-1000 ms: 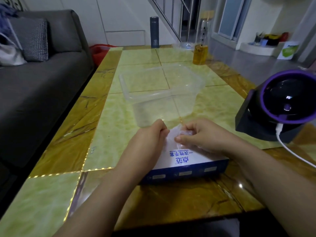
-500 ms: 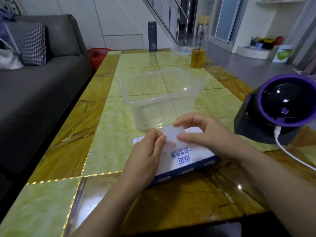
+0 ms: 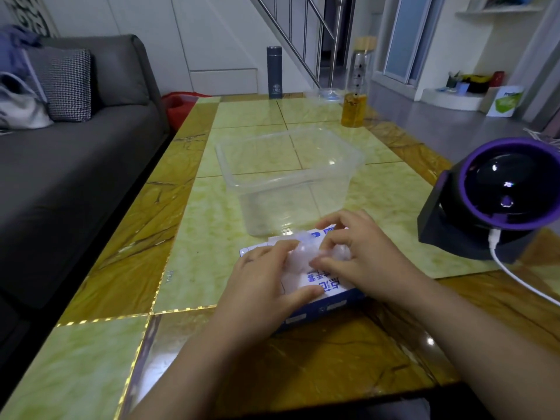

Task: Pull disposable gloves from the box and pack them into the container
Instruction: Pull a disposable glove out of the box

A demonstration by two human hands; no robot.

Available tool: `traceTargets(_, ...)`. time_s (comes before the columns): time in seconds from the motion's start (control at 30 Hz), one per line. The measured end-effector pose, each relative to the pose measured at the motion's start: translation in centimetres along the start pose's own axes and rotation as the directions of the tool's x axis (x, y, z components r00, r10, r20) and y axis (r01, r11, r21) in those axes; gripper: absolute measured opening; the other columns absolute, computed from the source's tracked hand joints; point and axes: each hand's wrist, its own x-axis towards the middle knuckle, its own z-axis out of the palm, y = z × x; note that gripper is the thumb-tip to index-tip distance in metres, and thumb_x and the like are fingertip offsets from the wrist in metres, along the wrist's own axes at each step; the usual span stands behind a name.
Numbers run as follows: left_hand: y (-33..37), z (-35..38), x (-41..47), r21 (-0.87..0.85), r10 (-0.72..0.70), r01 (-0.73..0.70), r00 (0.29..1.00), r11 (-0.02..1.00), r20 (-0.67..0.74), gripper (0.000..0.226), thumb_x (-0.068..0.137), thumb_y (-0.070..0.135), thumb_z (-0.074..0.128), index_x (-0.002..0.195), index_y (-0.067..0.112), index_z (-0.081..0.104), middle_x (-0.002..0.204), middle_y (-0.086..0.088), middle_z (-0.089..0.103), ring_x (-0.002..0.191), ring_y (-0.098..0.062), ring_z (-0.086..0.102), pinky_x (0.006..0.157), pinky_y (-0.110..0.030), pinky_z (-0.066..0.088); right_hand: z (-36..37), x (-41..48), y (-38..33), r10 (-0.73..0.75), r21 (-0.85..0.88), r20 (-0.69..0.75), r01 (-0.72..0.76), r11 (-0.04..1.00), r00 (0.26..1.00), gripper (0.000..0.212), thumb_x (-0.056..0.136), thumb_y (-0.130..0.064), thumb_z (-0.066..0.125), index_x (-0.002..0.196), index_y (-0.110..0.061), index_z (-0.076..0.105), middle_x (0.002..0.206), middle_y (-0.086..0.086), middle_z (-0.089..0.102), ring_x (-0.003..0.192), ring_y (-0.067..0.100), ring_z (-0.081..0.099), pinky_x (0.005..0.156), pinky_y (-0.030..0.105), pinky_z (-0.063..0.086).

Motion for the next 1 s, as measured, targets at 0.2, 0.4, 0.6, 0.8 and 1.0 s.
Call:
traceTargets(0.2, 0.1, -0.8, 0.1, 0.060, 0.057, -0.056, 0.998, 0.997, -0.004, 0.080, 0.076, 0.062, 0.062, 0.143, 0.041, 0.024, 0.120, 0.017, 0.051, 0.121, 0.000, 0.028, 0.105, -0.021, 0.019, 0.1, 0.1, -0.8, -0.003, 0.195, -0.092, 0.021, 0.980, 0.996, 0.018, 0.078, -0.030, 0.072, 0.067, -0.029, 0.057, 0.072, -0.017, 0.056, 0.077, -0.006, 0.050, 0.069, 0.007, 0.033)
traceTargets(0.4, -0.4, -0.7, 0.1, 0.052, 0.056, -0.058, 0.998, 0.997, 0.040, 0.082, 0.074, 0.062, 0.063, 0.142, 0.044, 0.020, 0.100, 0.031, 0.052, 0.121, 0.004, 0.032, 0.115, -0.030, 0.011, -2.6, 1.5, -0.2, 0.374, 0.572, -0.271, -0.164, 0.803, 0.887, 0.016, 0.094, -0.018, 0.056, 0.081, -0.010, 0.061, 0.063, -0.008, 0.063, 0.058, -0.003, 0.056, 0.059, 0.009, 0.044)
traceTargets(0.6, -0.5, -0.8, 0.1, 0.078, 0.021, -0.025, 0.998, 0.997, 0.057, 0.082, 0.075, 0.065, 0.059, 0.143, 0.043, 0.018, 0.100, 0.031, 0.052, 0.122, 0.003, 0.031, 0.118, -0.034, 0.002, -2.9, 1.7, 0.2, 0.432, 0.658, -0.171, -0.223, 0.719, 0.885, 0.023, 0.098, -0.019, 0.049, 0.079, -0.015, 0.061, 0.060, -0.010, 0.065, 0.058, 0.001, 0.058, 0.058, 0.012, 0.046)
traceTargets(0.8, -2.2, -2.3, 0.2, 0.142, -0.080, 0.079, 0.997, 0.987, 0.001, 0.080, 0.079, 0.064, 0.057, 0.145, 0.043, 0.016, 0.102, 0.030, 0.051, 0.132, 0.000, 0.026, 0.117, -0.043, -0.006, -4.1, 2.1, 1.7, 0.691, 0.760, -0.286, -0.282, 0.585, 0.664, 0.031, 0.095, -0.028, 0.056, 0.065, -0.020, 0.058, 0.054, -0.009, 0.058, 0.054, 0.008, 0.049, 0.066, 0.029, 0.043)
traceTargets(1.0, -4.9, -4.4, -0.5, 0.218, -0.238, 0.278, 0.952, 0.936, -0.191, 0.060, 0.088, 0.049, 0.056, 0.142, 0.041, 0.030, 0.122, 0.022, 0.053, 0.136, -0.009, 0.029, 0.114, -0.055, -0.005, -2.4, 1.8, -0.2, 0.699, 0.851, 0.208, -0.478, 0.215, 0.684, 0.015, 0.092, -0.022, 0.060, 0.086, -0.009, 0.064, 0.071, 0.005, 0.062, 0.068, 0.018, 0.059, 0.072, 0.033, 0.050)
